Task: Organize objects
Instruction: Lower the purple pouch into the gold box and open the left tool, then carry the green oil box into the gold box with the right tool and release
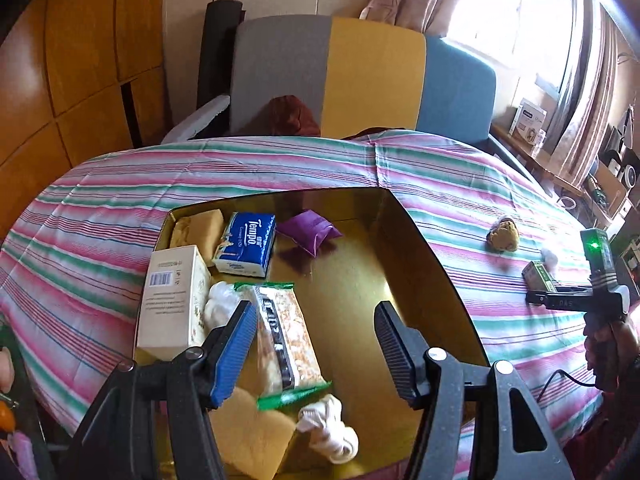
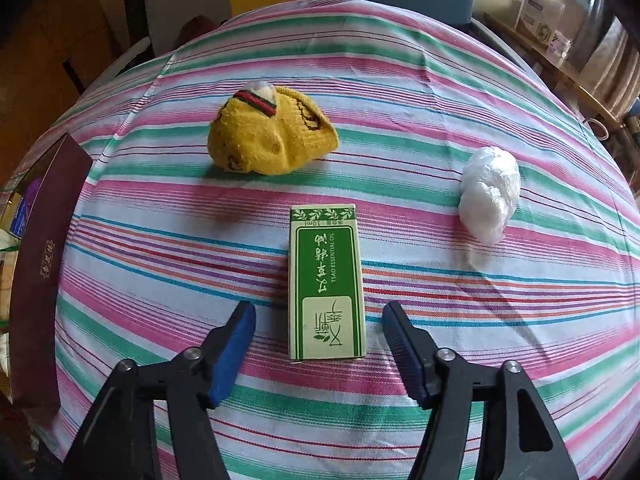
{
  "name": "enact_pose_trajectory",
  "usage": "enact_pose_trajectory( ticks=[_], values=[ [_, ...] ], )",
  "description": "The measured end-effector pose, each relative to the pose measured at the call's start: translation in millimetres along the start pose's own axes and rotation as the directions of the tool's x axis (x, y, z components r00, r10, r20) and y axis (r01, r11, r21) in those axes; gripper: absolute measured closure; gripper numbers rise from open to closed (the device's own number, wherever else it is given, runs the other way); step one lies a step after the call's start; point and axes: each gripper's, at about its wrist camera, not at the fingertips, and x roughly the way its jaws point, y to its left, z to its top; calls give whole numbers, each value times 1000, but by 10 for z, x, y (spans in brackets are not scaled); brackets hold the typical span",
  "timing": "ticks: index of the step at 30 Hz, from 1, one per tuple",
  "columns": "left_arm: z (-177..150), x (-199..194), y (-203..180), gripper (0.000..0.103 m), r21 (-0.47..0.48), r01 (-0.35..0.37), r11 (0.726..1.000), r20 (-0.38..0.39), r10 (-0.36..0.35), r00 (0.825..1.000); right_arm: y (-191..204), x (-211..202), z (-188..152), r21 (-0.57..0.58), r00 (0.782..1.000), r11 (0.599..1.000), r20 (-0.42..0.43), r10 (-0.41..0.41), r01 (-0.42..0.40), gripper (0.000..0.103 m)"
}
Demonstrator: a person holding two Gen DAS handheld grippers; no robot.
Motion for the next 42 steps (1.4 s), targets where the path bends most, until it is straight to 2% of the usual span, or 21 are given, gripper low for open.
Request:
enact_pose_trajectory(
  ticks=[10,12,14,18,20,30,36,39,42],
  values=[
    [-163,-67,5,41,15,-36,999,-13,36,999,-45,-103,35,21,998,1000,62,-14,13,35],
    [-191,-70,3,41,14,-38,999,-17,38,999,-53,-91,36,25,998,1000,57,-17,15,40],
    [-205,-66,-1,41,13,-35,999,-22,35,999,-44,-68,35,20,999,1000,46,-19,18,56],
    [-219,-69,-19,41,16,-33,999,-27,33,999,-20,-45,29,4,999,1000,40,-25,24,63],
    [-223,-58,-21,41,19,-32,999,-33,33,999,-20,-38,29,1,999,1000,40,-30,30,72],
    [-276,-61,-3,41,17,-32,999,-43,32,999,39,-78,-23,-31,998,999,40,-39,40,72],
    [-317,-86,128,41,-1,-30,1000,-48,30,998,173,-227,-30,-6,999,1000,45,-10,10,72],
    [-348,-111,215,41,-20,-29,999,-47,28,999,444,-410,-3,-37,997,999,71,24,-21,72],
    [-358,-162,328,41,-50,-27,998,-36,25,999,862,-672,75,-103,989,991,113,94,-82,72]
  ],
)
